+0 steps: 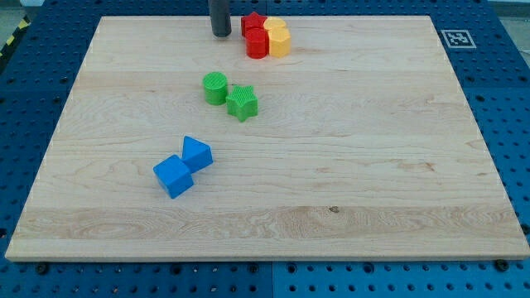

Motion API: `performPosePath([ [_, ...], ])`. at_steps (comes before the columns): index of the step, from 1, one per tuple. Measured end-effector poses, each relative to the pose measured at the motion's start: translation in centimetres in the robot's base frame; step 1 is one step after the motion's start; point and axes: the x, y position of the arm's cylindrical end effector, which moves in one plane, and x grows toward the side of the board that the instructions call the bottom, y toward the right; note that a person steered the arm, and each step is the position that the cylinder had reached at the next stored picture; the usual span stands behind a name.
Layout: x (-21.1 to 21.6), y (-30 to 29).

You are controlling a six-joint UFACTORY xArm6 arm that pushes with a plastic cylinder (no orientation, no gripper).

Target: Move your arm above the green circle

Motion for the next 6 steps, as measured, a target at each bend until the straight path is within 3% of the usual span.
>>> performPosePath([
  [6,4.7,-2.1],
])
